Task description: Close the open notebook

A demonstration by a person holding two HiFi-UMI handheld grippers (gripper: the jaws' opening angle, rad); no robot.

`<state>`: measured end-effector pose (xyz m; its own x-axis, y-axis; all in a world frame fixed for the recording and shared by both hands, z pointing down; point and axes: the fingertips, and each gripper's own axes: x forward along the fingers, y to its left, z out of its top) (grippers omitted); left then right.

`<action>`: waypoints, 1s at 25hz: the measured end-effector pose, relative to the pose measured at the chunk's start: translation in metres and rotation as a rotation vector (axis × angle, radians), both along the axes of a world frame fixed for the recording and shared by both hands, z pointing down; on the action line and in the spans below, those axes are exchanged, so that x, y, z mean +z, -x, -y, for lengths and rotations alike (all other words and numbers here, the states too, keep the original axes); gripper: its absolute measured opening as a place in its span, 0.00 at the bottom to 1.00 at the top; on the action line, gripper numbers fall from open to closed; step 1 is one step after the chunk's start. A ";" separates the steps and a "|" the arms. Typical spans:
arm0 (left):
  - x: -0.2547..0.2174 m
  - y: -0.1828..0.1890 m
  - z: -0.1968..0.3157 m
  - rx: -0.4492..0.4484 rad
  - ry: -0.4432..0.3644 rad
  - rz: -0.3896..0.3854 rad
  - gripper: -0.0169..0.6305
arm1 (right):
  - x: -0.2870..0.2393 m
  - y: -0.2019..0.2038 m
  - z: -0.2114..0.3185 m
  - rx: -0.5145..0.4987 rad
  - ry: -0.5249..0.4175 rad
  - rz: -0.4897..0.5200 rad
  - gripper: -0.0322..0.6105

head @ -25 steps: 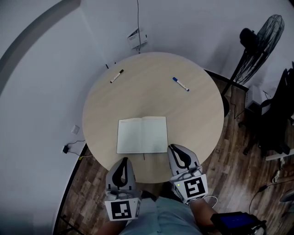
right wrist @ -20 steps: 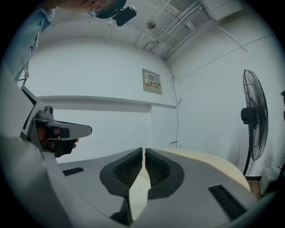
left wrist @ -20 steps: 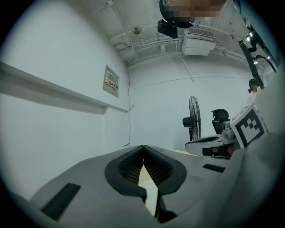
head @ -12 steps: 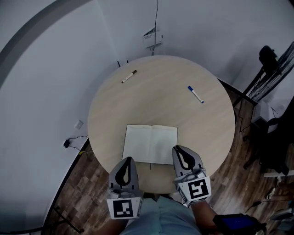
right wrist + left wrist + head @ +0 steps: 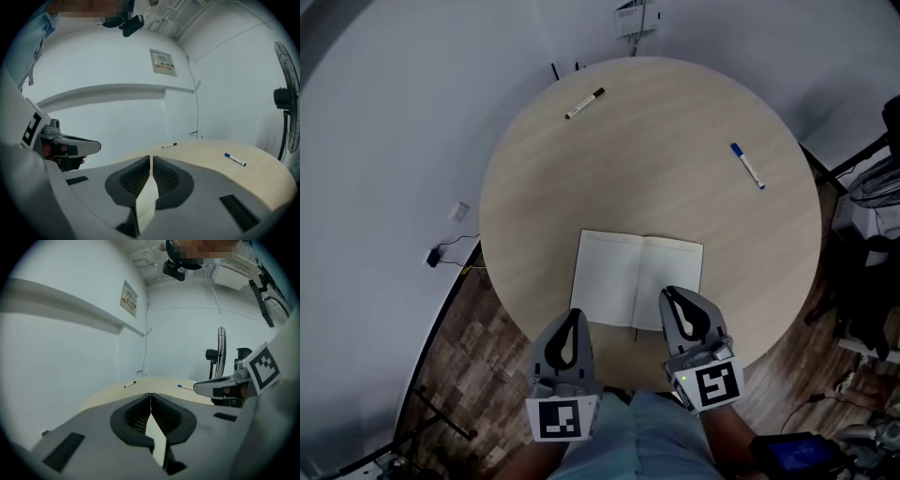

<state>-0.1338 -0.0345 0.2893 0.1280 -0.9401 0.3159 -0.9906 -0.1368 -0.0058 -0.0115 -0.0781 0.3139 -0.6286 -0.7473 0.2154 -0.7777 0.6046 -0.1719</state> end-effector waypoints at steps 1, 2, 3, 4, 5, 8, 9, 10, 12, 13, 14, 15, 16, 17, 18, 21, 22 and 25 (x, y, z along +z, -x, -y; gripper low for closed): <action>0.011 0.006 0.006 0.001 0.018 -0.008 0.06 | 0.010 0.006 0.005 -0.010 0.015 -0.011 0.13; 0.024 0.011 0.012 0.005 0.040 -0.014 0.06 | 0.021 0.012 0.010 -0.018 0.032 -0.018 0.13; 0.039 0.015 0.017 0.008 0.065 -0.019 0.06 | 0.031 0.016 0.014 -0.022 0.049 -0.019 0.13; 0.054 0.019 0.021 0.009 0.095 -0.023 0.06 | 0.041 0.020 0.018 -0.025 0.067 -0.018 0.13; 0.068 0.024 0.024 0.006 0.126 -0.029 0.06 | 0.051 0.024 0.021 -0.028 0.087 -0.019 0.13; 0.092 0.037 0.022 -0.004 0.223 -0.058 0.06 | 0.063 0.033 0.019 -0.027 0.159 -0.037 0.13; 0.091 0.041 0.017 -0.002 0.252 -0.071 0.06 | 0.058 0.035 0.014 -0.022 0.184 -0.050 0.13; 0.088 0.045 0.013 0.001 0.275 -0.084 0.06 | 0.051 0.038 0.008 -0.016 0.203 -0.062 0.13; 0.086 0.054 0.009 0.005 0.306 -0.110 0.06 | 0.040 0.043 0.003 -0.007 0.220 -0.077 0.13; 0.092 0.057 0.009 0.008 0.321 -0.121 0.06 | 0.042 0.045 0.003 -0.003 0.224 -0.080 0.13; 0.101 0.058 0.010 0.012 0.339 -0.128 0.06 | 0.048 0.045 0.005 -0.001 0.227 -0.081 0.13; 0.113 0.058 0.011 0.017 0.355 -0.131 0.06 | 0.058 0.045 0.008 0.001 0.232 -0.082 0.13; 0.126 0.058 0.012 0.021 0.373 -0.131 0.12 | 0.069 0.045 0.010 0.003 0.240 -0.082 0.13; 0.137 0.058 0.012 0.026 0.391 -0.129 0.16 | 0.080 0.045 0.010 0.003 0.250 -0.083 0.13; 0.146 0.058 0.010 0.030 0.410 -0.130 0.21 | 0.088 0.046 0.009 0.003 0.262 -0.082 0.13; 0.158 0.058 0.009 0.043 0.458 -0.145 0.30 | 0.100 0.049 0.006 -0.001 0.298 -0.083 0.13; 0.160 0.058 0.009 0.044 0.470 -0.152 0.31 | 0.100 0.049 0.006 -0.004 0.303 -0.085 0.13; 0.170 0.062 0.011 0.036 0.500 -0.164 0.34 | 0.102 0.051 0.008 -0.009 0.293 -0.087 0.13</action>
<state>-0.1954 -0.0456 0.4589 0.2428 -0.6738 0.6979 -0.9676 -0.1170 0.2236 -0.0628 -0.0860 0.4157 -0.6042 -0.6402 0.4743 -0.7923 0.5458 -0.2726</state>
